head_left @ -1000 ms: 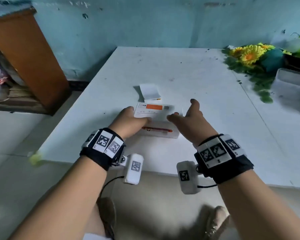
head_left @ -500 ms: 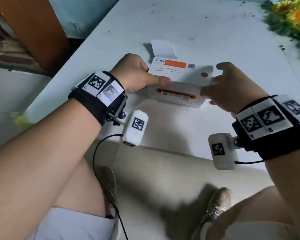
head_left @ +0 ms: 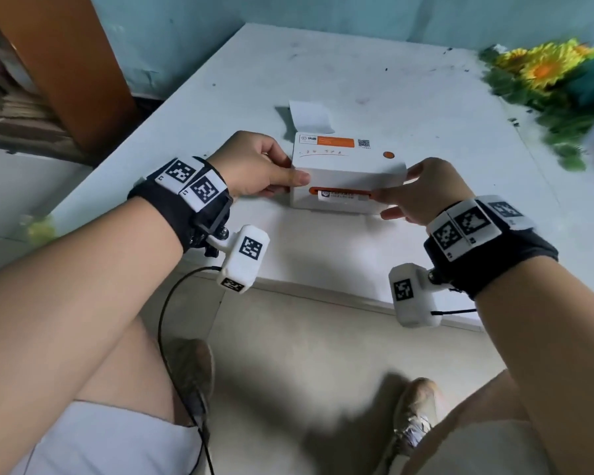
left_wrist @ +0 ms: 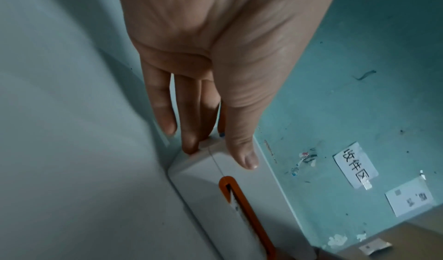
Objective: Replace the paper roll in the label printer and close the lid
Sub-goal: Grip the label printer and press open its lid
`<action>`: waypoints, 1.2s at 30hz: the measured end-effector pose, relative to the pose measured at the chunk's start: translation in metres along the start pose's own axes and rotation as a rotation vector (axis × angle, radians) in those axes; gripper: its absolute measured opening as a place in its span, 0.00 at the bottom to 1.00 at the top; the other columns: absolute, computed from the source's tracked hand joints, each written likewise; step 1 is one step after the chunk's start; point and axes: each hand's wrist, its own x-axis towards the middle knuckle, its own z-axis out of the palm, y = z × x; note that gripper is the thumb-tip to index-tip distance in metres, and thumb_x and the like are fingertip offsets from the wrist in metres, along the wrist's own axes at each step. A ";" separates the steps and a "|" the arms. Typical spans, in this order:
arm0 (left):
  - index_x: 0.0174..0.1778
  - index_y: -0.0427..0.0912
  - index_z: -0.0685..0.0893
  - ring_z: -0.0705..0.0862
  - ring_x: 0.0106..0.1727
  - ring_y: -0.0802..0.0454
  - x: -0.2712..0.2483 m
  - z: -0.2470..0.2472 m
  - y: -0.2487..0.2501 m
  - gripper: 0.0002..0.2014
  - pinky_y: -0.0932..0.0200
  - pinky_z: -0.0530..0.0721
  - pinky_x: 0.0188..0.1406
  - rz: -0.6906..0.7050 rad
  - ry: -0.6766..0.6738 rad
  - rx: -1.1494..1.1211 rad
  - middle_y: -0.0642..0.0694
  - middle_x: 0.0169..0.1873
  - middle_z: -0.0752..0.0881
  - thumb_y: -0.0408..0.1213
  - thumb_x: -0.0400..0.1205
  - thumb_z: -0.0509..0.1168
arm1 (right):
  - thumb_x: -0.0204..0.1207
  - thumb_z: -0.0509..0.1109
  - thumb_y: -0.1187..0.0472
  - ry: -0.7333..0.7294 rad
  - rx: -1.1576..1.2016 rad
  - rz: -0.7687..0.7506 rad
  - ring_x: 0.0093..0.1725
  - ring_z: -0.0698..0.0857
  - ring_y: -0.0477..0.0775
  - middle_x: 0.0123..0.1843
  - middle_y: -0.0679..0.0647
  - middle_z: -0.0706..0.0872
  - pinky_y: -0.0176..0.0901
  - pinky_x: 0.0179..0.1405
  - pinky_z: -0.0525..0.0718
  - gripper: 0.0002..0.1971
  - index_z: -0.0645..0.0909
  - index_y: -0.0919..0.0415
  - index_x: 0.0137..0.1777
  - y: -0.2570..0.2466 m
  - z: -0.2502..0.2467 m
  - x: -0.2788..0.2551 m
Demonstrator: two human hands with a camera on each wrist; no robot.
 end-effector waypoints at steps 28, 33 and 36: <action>0.47 0.43 0.82 0.96 0.54 0.41 0.036 0.003 -0.010 0.22 0.38 0.93 0.61 0.101 0.039 0.033 0.40 0.50 0.97 0.39 0.68 0.89 | 0.78 0.83 0.52 0.061 0.027 -0.148 0.35 0.95 0.47 0.43 0.52 0.96 0.60 0.55 0.95 0.19 0.78 0.56 0.60 0.016 0.004 0.018; 0.50 0.43 0.81 0.96 0.53 0.47 0.034 0.005 -0.008 0.21 0.43 0.94 0.58 0.119 0.026 0.073 0.43 0.51 0.96 0.40 0.73 0.87 | 0.78 0.82 0.50 0.105 -0.001 -0.164 0.46 0.96 0.55 0.46 0.53 0.96 0.44 0.33 0.79 0.18 0.77 0.54 0.57 0.017 0.008 0.021; 0.50 0.43 0.81 0.96 0.54 0.42 0.035 0.004 -0.012 0.22 0.36 0.93 0.61 0.138 0.026 0.101 0.43 0.50 0.97 0.43 0.72 0.87 | 0.78 0.81 0.46 0.131 -0.085 -0.191 0.47 0.92 0.56 0.52 0.52 0.93 0.44 0.33 0.75 0.19 0.77 0.53 0.55 0.017 0.008 0.025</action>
